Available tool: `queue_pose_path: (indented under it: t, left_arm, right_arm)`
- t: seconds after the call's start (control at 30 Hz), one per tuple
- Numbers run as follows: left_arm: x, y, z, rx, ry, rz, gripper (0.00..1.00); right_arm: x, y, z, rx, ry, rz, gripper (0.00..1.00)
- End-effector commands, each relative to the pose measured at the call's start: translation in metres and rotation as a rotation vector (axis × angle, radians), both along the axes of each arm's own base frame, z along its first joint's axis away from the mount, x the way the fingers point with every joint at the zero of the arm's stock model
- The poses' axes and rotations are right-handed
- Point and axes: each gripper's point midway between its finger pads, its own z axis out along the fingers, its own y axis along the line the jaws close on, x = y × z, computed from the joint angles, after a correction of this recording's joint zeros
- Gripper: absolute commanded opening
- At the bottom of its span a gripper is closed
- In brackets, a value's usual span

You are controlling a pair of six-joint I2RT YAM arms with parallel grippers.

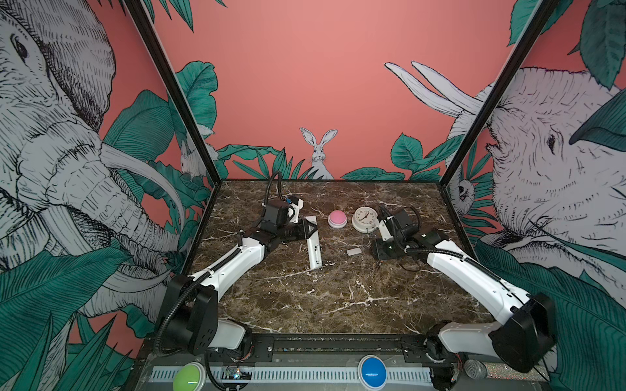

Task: Load the batteries into the remote control
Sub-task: 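Move the right gripper over the two AA batteries and lower it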

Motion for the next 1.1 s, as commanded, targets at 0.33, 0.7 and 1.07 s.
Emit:
queue_pose_path:
  t: [0.33,0.7,1.07]
  left_arm:
    - [-0.004,-0.013,-0.006,-0.111,-0.013,-0.058,0.0]
    - [-0.005,-0.019,-0.015,-0.138,0.012,-0.078,0.0]
    - [-0.003,-0.024,-0.014,-0.21,0.0,-0.085,0.0]
  right_arm:
    - [0.006,-0.034,-0.05,-0.058,0.108,-0.143,0.43]
    - [0.02,-0.037,-0.086,-0.07,0.178,-0.173,0.36]
    - [0.027,-0.035,-0.102,-0.08,0.207,-0.2,0.34]
